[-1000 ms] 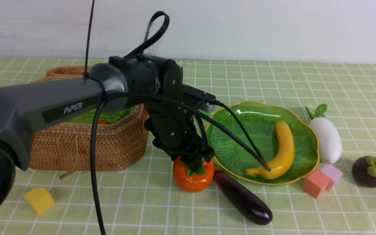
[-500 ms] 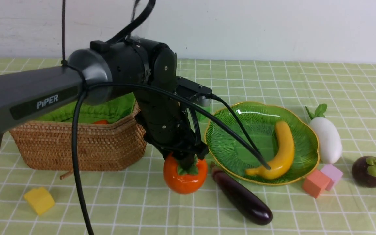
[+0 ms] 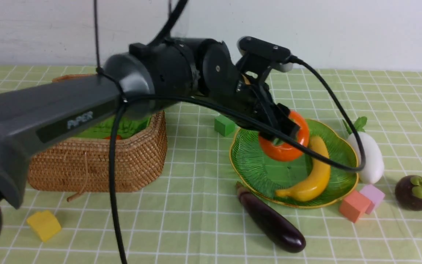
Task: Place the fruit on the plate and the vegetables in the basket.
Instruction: Grab a tomato with your left arm and place it on the plate on the right.
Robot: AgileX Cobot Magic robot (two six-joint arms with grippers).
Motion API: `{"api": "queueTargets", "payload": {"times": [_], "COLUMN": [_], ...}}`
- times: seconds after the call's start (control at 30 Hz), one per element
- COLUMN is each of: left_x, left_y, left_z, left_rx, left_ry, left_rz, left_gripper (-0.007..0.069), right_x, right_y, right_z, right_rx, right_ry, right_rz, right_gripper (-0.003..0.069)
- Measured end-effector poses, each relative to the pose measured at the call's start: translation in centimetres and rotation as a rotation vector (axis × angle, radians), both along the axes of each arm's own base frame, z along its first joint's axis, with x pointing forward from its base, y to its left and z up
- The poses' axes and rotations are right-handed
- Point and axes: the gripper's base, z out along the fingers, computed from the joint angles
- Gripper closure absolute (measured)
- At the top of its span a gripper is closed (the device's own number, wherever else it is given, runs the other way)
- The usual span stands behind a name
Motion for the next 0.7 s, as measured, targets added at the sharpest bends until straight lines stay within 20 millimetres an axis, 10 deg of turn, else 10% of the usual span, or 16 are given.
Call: {"api": "queueTargets", "payload": {"times": [0.47,0.7], "left_x": [2.3,1.9], "left_y": [-1.5,-1.4], "left_z": [-5.7,-4.8], "left_rx": [-0.012,-0.011], "left_ry": [-0.020,-0.014], "left_rz": [0.041,0.033], "left_gripper": [0.0217,-0.0016], "right_x": [0.3,0.3], "right_y": [-0.1,-0.1], "right_z": [0.3,0.3], "right_rx": [0.016,0.016], "right_ry": [-0.036,-0.036], "right_rz": [-0.030,-0.030], "right_gripper": [0.0475,0.0468]}}
